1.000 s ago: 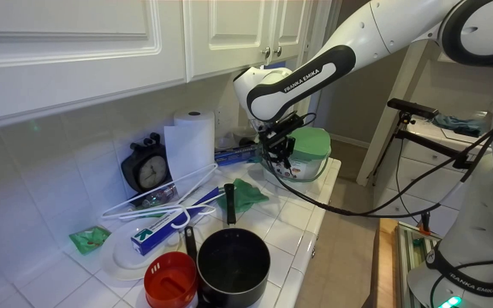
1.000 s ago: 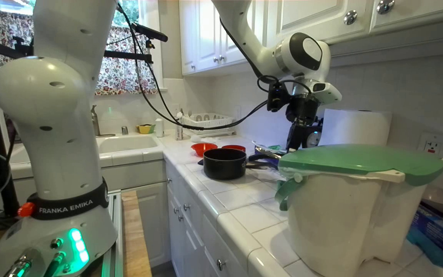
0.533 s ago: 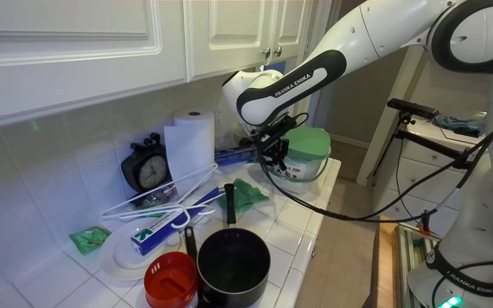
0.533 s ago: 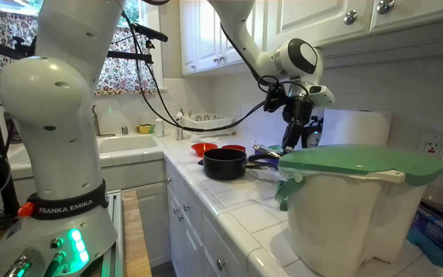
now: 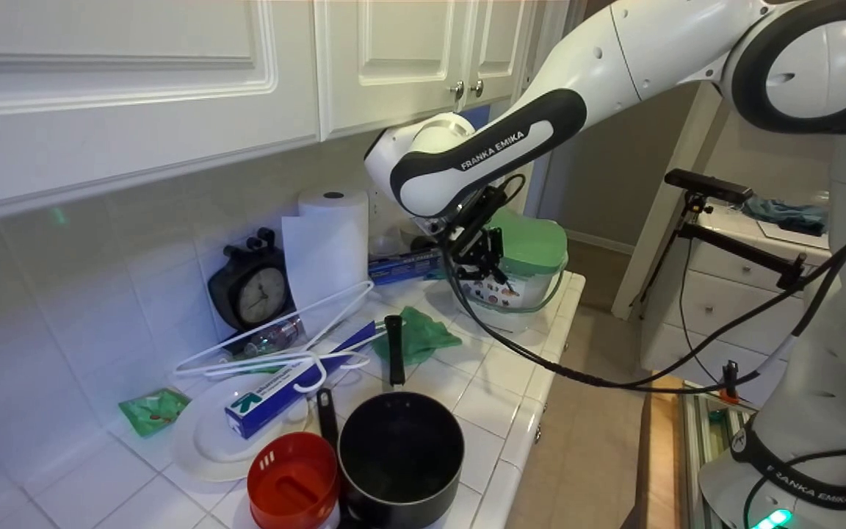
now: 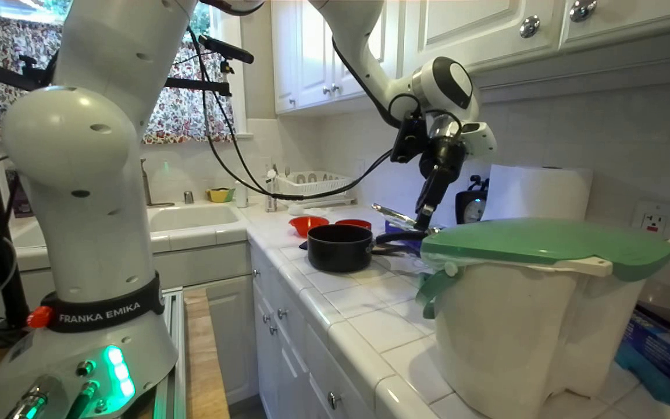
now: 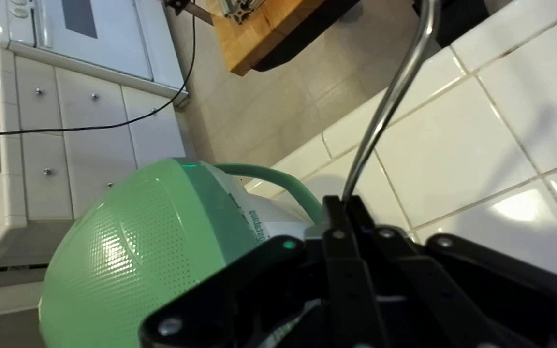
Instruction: Use the silver spoon to open the lid on the bin.
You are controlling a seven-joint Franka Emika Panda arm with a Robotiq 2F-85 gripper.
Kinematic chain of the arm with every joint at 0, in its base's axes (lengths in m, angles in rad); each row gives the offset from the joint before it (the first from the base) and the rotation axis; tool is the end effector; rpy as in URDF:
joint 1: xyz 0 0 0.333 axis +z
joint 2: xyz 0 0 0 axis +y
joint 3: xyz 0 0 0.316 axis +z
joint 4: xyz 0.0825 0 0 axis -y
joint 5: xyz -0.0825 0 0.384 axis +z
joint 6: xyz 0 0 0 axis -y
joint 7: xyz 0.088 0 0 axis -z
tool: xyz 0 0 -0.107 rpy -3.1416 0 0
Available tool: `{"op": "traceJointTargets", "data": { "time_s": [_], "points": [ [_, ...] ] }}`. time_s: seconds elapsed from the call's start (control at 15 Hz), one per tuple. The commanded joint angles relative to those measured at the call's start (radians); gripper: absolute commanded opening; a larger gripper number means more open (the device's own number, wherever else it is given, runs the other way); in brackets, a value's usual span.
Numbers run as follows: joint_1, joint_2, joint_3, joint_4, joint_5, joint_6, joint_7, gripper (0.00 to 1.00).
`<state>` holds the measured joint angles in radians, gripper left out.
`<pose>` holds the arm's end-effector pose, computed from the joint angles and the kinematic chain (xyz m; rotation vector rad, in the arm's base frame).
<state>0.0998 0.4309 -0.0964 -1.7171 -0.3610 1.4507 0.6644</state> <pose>0.5771 -0.0350 0.3157 2.3521 -0.7005 -0.6730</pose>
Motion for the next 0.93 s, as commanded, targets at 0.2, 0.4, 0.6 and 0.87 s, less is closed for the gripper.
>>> {"op": "traceJointTargets", "data": {
  "time_s": [0.2,0.4,0.6,0.87],
  "points": [
    [0.003,0.055,0.01,0.051,-0.081,-0.009,-0.065,0.04],
    [0.006,0.067,0.01,0.059,-0.09,-0.006,-0.075,0.04],
    [0.01,0.07,0.009,0.066,-0.102,-0.014,-0.077,0.04],
    [0.022,0.068,0.01,0.07,-0.118,-0.023,-0.075,0.04]
  ]
}}
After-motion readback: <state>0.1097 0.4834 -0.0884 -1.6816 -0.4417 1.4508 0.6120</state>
